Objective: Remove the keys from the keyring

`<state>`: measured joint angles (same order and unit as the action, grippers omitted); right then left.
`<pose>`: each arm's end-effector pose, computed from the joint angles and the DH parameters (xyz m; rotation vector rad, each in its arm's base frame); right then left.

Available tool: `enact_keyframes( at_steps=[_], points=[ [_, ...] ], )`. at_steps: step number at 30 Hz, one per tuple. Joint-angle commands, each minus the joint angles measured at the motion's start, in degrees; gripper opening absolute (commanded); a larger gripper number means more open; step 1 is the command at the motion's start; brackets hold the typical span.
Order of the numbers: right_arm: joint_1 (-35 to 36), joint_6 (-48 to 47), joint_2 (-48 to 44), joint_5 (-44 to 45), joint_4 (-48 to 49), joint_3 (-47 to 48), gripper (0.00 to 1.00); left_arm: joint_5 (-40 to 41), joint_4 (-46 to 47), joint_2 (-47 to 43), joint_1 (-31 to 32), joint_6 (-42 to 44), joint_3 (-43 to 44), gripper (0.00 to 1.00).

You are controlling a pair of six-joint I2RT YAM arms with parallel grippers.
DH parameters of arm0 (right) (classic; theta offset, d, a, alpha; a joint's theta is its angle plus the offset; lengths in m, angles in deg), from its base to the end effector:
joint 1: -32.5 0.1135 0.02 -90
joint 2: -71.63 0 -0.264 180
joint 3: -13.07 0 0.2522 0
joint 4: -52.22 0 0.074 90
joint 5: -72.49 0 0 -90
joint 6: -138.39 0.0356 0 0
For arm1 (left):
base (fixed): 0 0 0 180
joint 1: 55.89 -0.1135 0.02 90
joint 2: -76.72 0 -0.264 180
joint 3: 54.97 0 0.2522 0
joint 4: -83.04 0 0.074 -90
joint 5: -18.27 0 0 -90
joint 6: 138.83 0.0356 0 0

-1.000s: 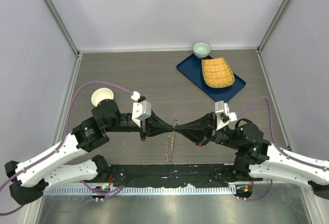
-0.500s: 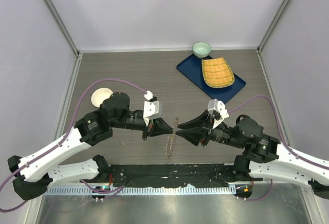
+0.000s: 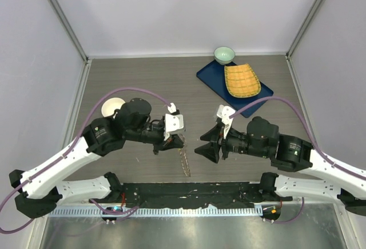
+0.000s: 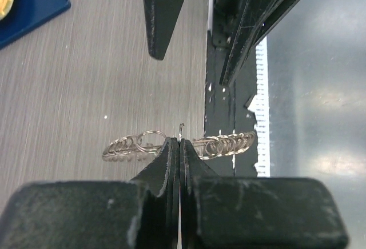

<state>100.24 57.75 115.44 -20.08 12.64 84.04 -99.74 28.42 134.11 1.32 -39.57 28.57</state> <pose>0.0595 0.1495 0.3878 -0.9576 1.6438 0.9861 0.0925 -0.1745 0.3968 1.4387 1.6159 -1.0054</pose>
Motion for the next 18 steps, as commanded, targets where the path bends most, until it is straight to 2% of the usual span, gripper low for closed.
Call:
enact_keyframes(
  at_steps=[1, 3, 5, 7, 14, 18],
  points=[
    [0.0, -2.0, 0.7, 0.7, -1.2, 2.0, 0.55, 3.7, -8.2, 0.7, -0.2, 4.1, 4.6, 0.00],
    [0.0, -2.9, -0.7, -1.0, 1.2, -0.4, 0.51, 4.2, -10.4, 1.7, -0.2, 4.9, 6.0, 0.00],
    [0.0, -4.7, -4.1, -3.7, 8.5, -4.0, 0.51, 3.8, -13.5, 2.3, -0.2, 5.9, 7.0, 0.00],
    [0.0, -5.3, -5.1, -3.1, 11.8, -7.0, 0.52, 3.4, -16.7, 3.5, -0.2, 6.5, 8.4, 0.00],
    [-1.5, -10.6, -0.9, -1.8, 9.9, -6.0, 0.52, 4.8, -22.1, 5.7, -0.2, 6.7, 10.6, 0.00],
    [-7.3, -12.2, 0.9, -5.1, 9.9, -6.3, 0.52, 9.2, -24.4, 6.1, -0.2, 6.7, 10.3, 0.00]
  ],
)
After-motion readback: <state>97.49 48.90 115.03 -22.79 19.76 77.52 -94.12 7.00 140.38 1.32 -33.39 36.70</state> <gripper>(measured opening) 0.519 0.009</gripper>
